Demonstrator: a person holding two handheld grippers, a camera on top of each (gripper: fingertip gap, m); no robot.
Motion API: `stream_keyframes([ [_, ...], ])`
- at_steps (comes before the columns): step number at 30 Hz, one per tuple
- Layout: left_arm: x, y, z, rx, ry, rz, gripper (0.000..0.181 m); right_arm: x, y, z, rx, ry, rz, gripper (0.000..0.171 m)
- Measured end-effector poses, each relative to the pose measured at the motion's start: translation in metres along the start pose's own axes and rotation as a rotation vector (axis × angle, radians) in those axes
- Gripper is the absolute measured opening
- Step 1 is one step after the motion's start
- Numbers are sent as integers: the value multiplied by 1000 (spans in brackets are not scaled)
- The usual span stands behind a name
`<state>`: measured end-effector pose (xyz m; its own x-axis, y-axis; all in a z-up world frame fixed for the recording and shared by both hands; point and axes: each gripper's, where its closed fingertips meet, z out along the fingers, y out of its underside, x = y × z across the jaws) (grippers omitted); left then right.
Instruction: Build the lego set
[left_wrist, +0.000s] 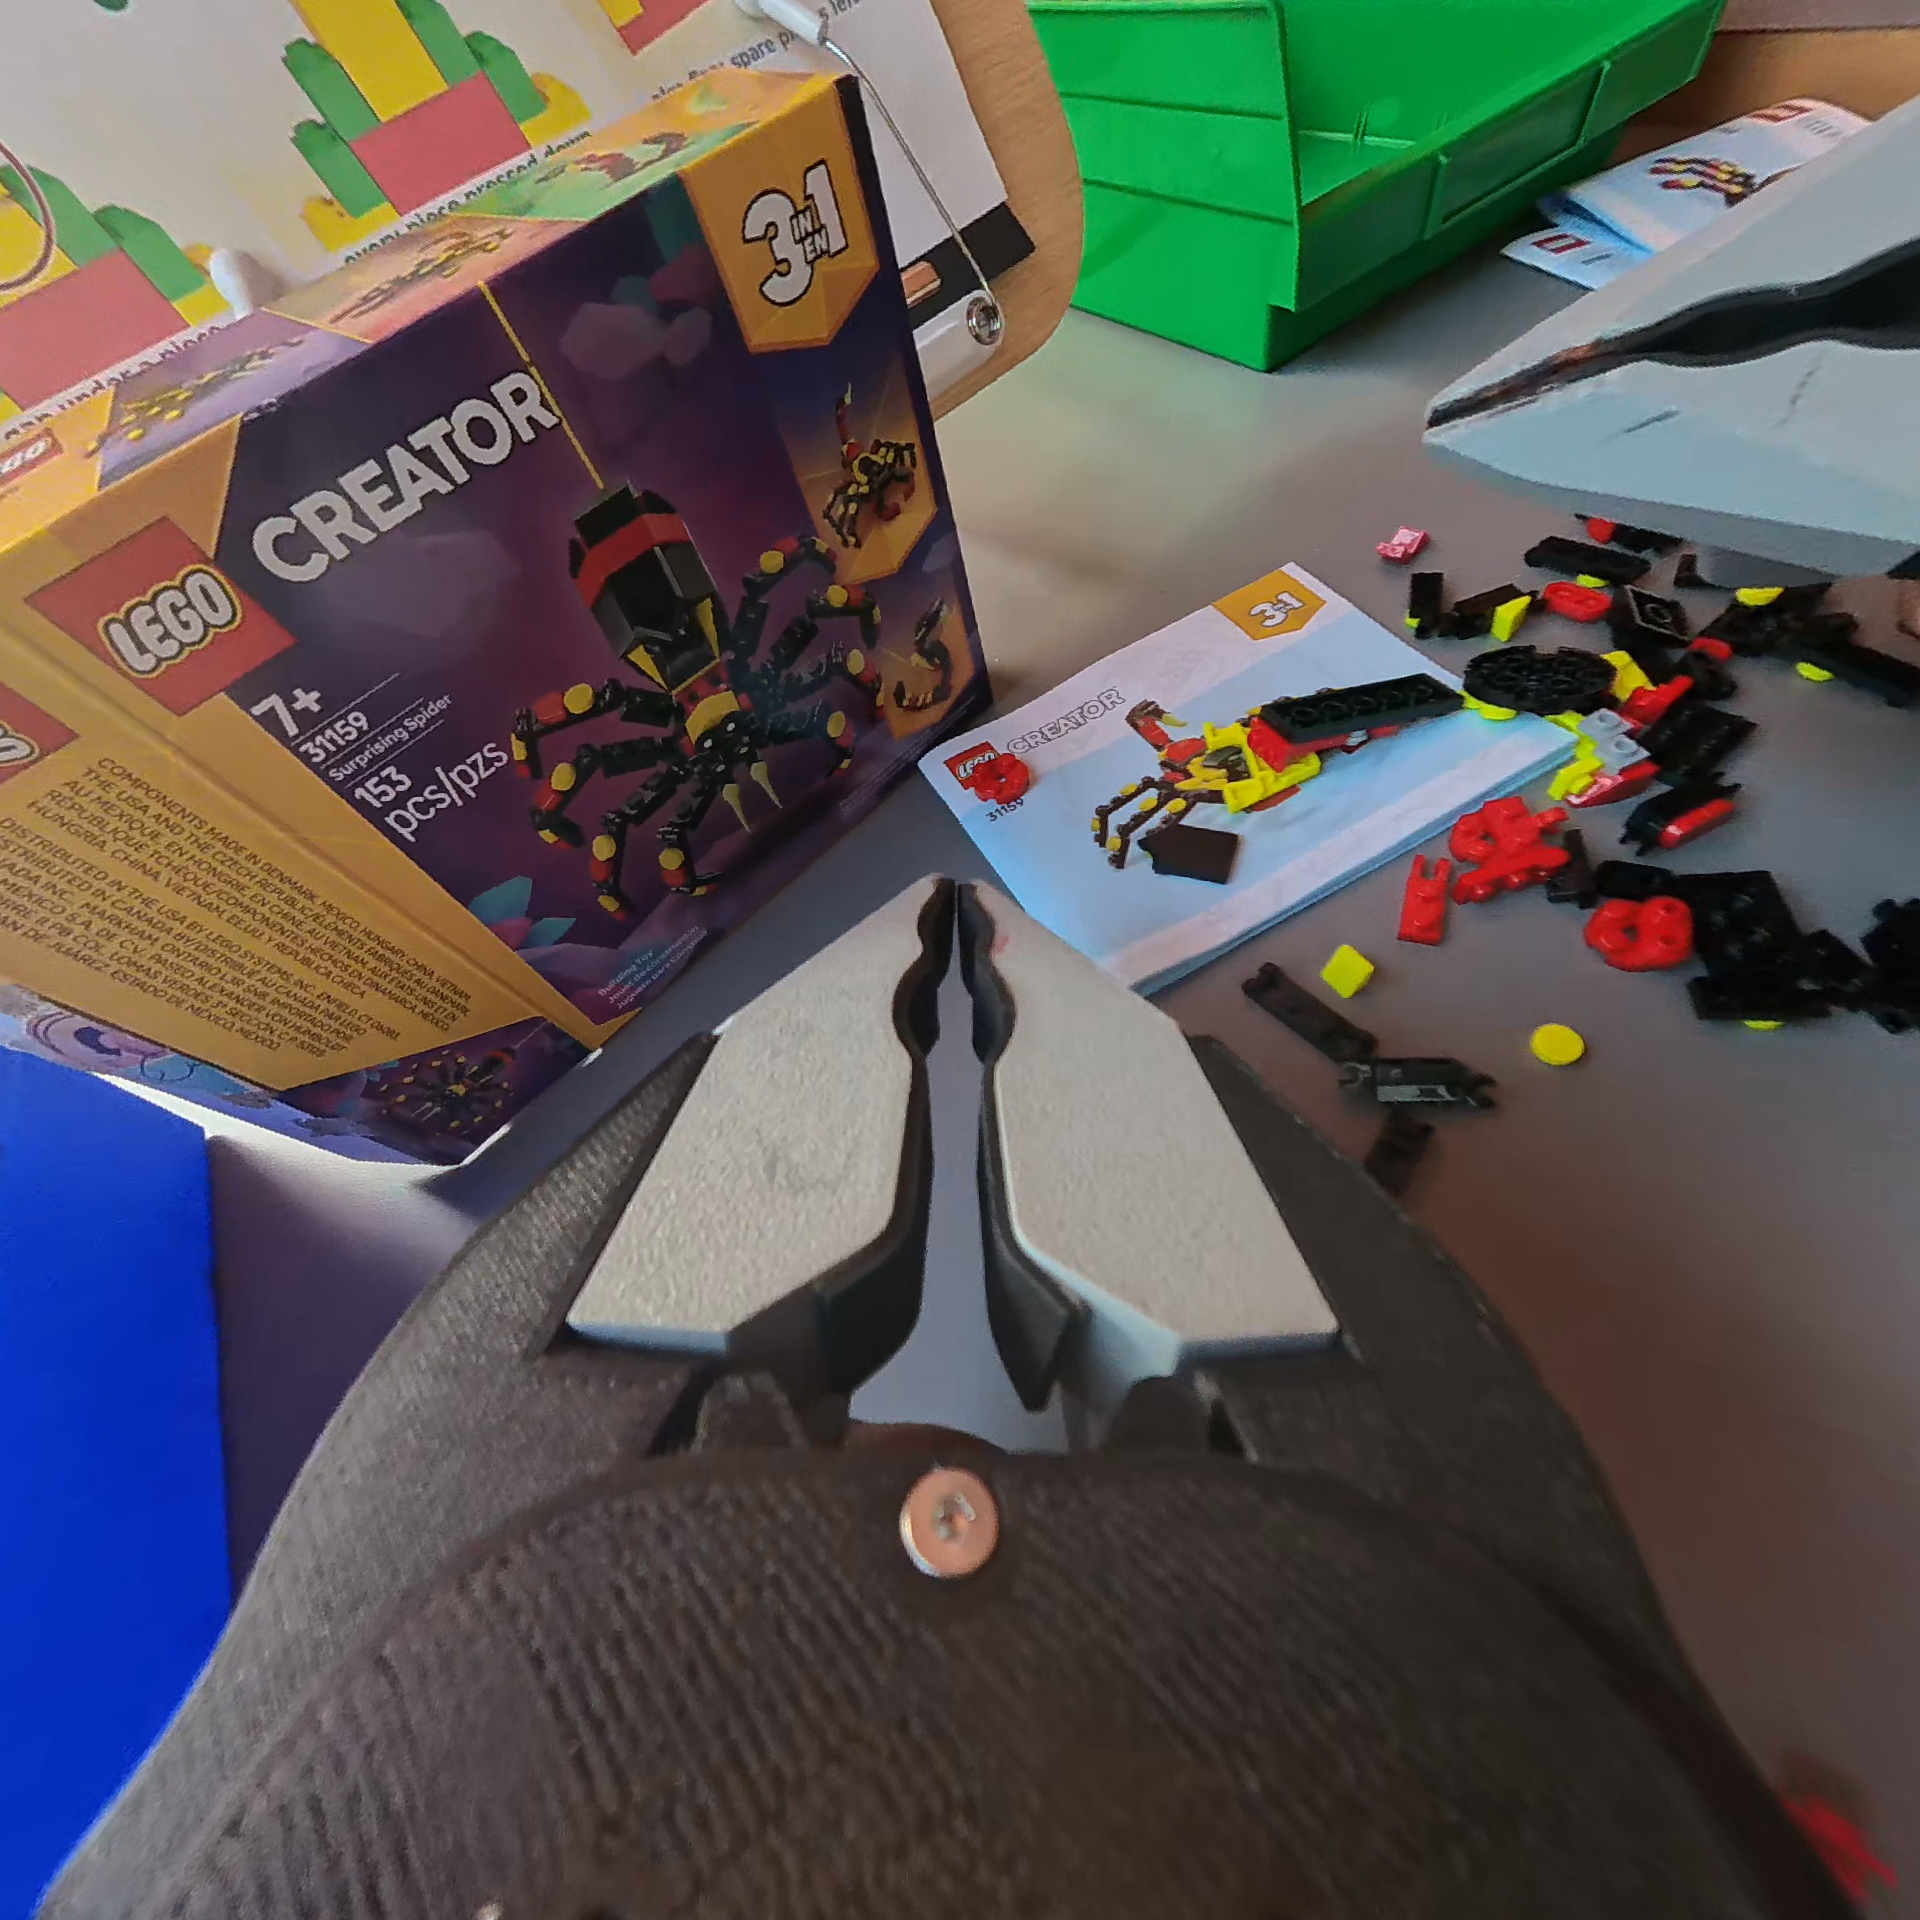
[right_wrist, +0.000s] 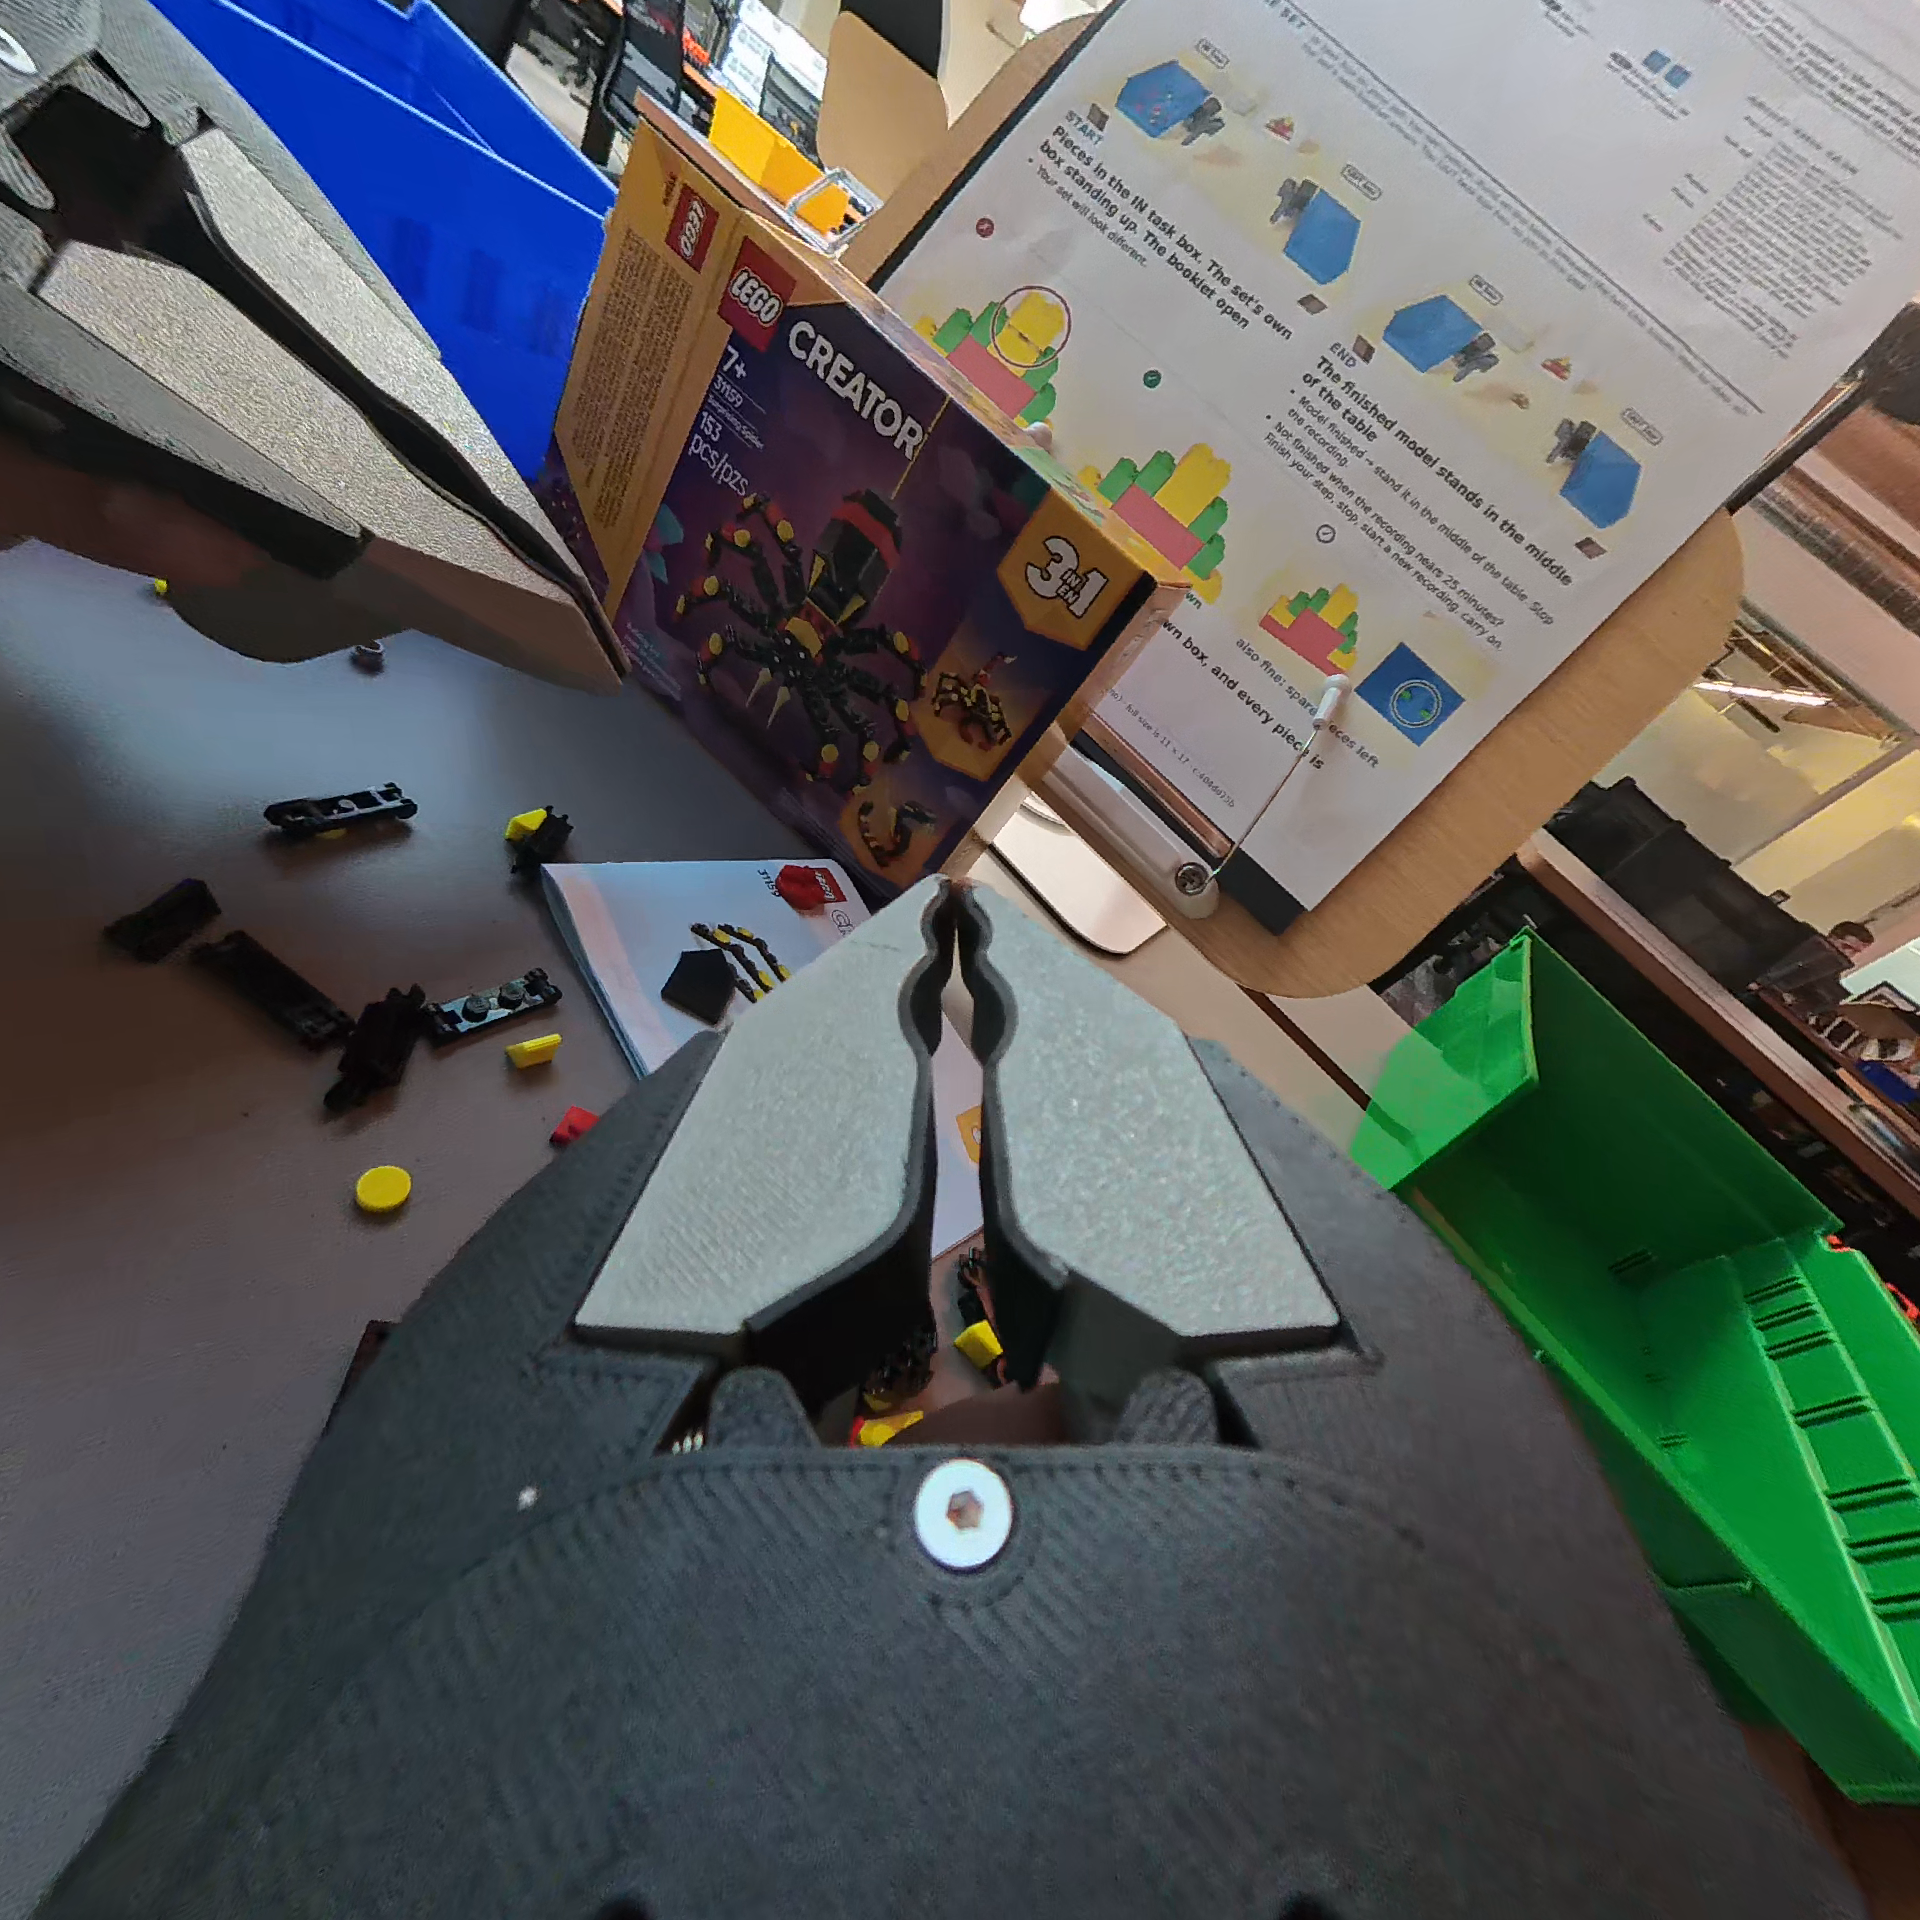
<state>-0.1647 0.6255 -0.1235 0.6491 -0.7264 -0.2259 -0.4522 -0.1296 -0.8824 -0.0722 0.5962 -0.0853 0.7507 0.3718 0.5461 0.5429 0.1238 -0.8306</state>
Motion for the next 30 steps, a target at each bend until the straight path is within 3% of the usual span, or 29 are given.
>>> stream_keyframes([
  [7,0,0,1,-5,-19,26,8,-1,1,0,-1,-6,-15,0],
  [30,-5,-1,2,4,-66,61,10,-2,-2,0,9,-3,-30,0],
])
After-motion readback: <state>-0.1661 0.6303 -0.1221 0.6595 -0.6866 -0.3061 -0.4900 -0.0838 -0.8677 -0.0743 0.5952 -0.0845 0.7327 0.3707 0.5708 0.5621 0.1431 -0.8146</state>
